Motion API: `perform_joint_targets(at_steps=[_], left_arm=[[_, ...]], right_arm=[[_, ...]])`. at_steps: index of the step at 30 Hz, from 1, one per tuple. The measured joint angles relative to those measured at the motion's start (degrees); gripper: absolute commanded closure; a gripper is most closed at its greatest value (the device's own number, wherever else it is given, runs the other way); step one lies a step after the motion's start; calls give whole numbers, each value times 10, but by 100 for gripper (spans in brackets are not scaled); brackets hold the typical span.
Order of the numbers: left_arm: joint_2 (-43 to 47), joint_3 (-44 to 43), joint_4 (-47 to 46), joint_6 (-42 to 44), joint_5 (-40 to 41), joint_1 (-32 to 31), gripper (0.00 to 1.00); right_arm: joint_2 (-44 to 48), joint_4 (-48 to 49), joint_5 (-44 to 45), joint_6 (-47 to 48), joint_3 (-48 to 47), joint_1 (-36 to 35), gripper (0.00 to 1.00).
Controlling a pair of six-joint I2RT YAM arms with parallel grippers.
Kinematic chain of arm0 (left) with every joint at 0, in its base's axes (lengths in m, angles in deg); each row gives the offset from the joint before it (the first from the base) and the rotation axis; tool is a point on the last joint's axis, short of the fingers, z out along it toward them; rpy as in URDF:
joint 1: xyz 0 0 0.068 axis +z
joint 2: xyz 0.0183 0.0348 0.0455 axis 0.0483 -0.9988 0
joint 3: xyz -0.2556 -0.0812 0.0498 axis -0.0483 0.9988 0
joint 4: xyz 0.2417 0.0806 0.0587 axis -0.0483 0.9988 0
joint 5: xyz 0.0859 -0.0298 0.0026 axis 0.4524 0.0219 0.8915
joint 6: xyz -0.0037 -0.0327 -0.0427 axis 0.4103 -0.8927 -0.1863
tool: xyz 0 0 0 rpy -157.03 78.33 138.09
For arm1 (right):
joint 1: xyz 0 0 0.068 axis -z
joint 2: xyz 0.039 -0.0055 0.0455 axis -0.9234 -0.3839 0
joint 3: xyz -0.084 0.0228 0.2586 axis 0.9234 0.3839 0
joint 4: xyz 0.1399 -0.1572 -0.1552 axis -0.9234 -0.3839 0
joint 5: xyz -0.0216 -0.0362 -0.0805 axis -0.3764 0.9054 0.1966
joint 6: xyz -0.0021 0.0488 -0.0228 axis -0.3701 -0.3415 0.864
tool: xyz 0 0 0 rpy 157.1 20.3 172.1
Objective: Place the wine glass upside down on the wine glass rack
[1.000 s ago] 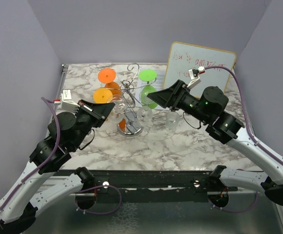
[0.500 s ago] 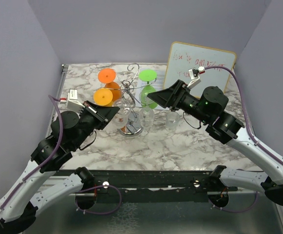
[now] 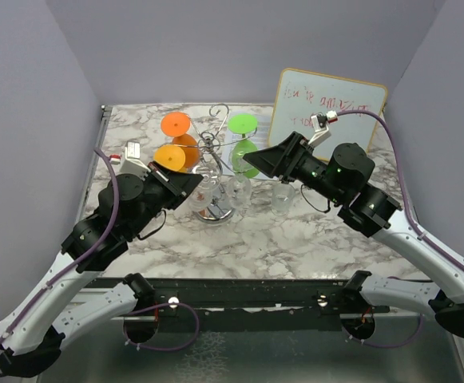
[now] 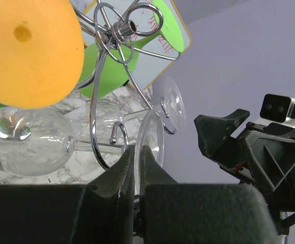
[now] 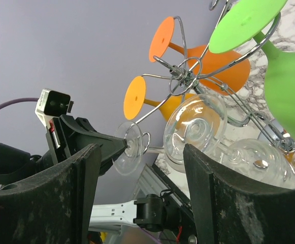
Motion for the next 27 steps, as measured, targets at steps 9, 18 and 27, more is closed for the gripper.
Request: perform_joint_targets(at_steps=[9, 18, 27], left_arm=[[-9, 0, 0, 11, 3, 0, 70], [-5, 0, -10, 12, 3, 0, 51], [21, 0, -17, 27, 2, 0, 33]], right_arm=[[5, -6, 4, 0, 3, 0, 30], [8, -7, 9, 0, 5, 0, 30], [26, -12, 39, 13, 20, 0, 30]])
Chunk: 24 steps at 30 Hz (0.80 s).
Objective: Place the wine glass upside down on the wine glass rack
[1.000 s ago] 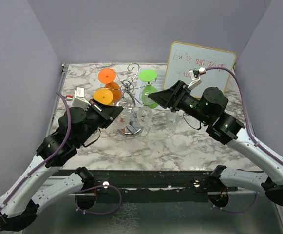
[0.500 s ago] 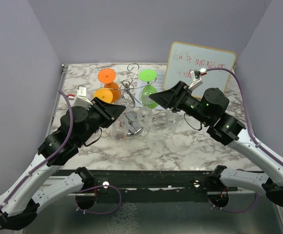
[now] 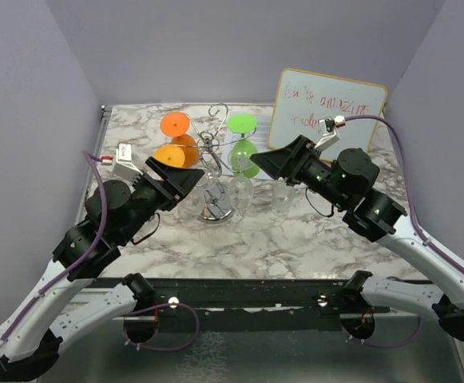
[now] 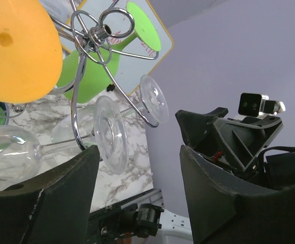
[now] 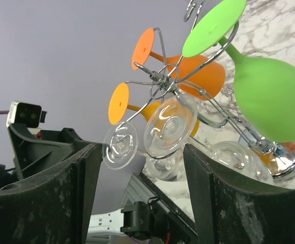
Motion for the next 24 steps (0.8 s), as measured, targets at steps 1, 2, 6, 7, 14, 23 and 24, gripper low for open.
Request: perform_joint_targets(at_steps=[1, 2, 6, 7, 14, 23, 24], left_arm=[[6, 0, 1, 3, 0, 0, 32], [12, 2, 1, 8, 0, 0, 32], [33, 4, 1, 20, 0, 0, 30], [44, 4, 1, 22, 0, 0, 29], [70, 9, 14, 47, 14, 0, 19], [107, -34, 27, 162, 62, 0, 6], [110, -44, 25, 181, 66, 0, 5]], right_arm=[[3, -2, 6, 3, 1, 0, 30], [5, -4, 12, 6, 2, 0, 30], [13, -12, 38, 18, 3, 0, 30], [15, -13, 44, 21, 4, 0, 30], [27, -41, 115, 46, 6, 0, 30], [42, -133, 275, 86, 19, 0, 31], [41, -145, 292, 88, 22, 0, 31]])
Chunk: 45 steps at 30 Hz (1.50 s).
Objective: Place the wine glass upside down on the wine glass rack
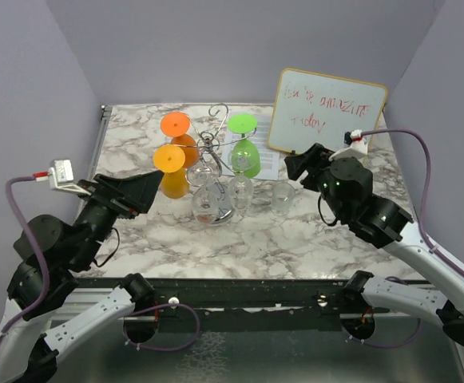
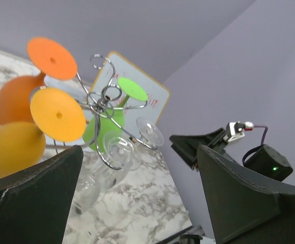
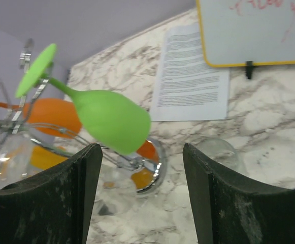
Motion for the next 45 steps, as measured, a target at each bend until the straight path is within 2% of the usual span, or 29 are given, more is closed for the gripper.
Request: perform_joint_targets(at_steps=[5, 11, 19, 27, 34, 41, 45], left_arm=[[9, -37, -20, 92, 8, 0, 3], [-8, -40, -44, 180, 4, 0, 2], [-49, -39, -56, 236, -10, 0, 1], [-57, -35, -73, 259, -20, 0, 1], [-71, -35, -78, 265, -30, 0, 1], [-85, -35, -83, 258, -48, 0, 1], [-97, -37, -91, 247, -71, 0, 1]], right_arm=[[-40, -55, 56, 11, 17, 0, 30], [-174, -114, 60, 1, 20, 35, 32], [-230, -96, -23, 12, 43, 105, 51], [-274, -70, -62, 28, 52, 112, 66], [-288, -57, -71, 44, 62, 116, 99], [-280, -52, -57, 51, 67, 117, 99], [-230, -51, -27, 59, 92, 117, 99]])
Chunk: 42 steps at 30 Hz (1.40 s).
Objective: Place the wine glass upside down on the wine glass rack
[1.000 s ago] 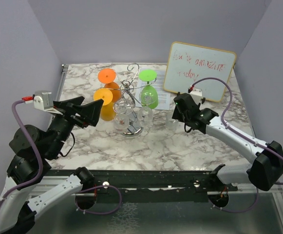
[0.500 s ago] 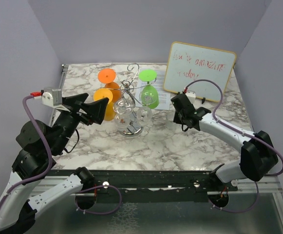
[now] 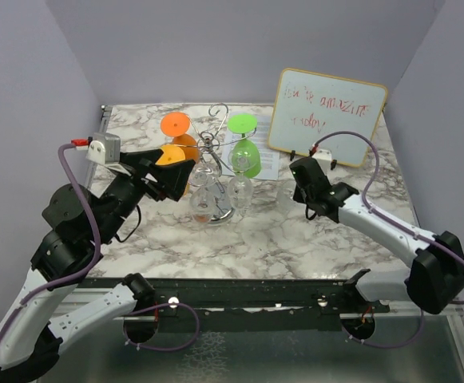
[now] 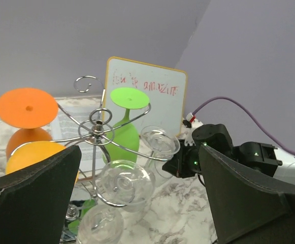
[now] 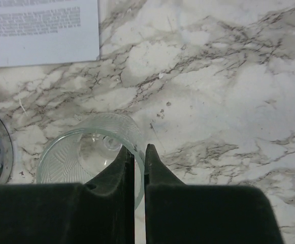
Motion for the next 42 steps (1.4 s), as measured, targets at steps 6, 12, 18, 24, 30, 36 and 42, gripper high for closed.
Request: perform_joint_targets(at_steps=[6, 12, 18, 24, 30, 36, 42], left_arm=[[-44, -12, -32, -36, -54, 0, 1], [-137, -67, -57, -121, -88, 0, 1], [-209, -94, -86, -194, -111, 0, 1], [-261, -125, -125, -252, -143, 0, 1], [-283, -122, -190, -327, -162, 0, 1], [-322, -121, -252, -410, -188, 0, 1], [-365, -118, -312, -473, -231, -3, 1]], right_arm=[[119, 49, 61, 10, 39, 0, 99], [222, 135, 112, 36, 79, 0, 99], [318, 282, 140, 93, 137, 0, 99], [378, 438, 135, 153, 174, 0, 99], [389, 593, 81, 171, 188, 2, 99], [379, 713, 6, 164, 189, 2, 99], [358, 778, -61, 136, 185, 2, 99]])
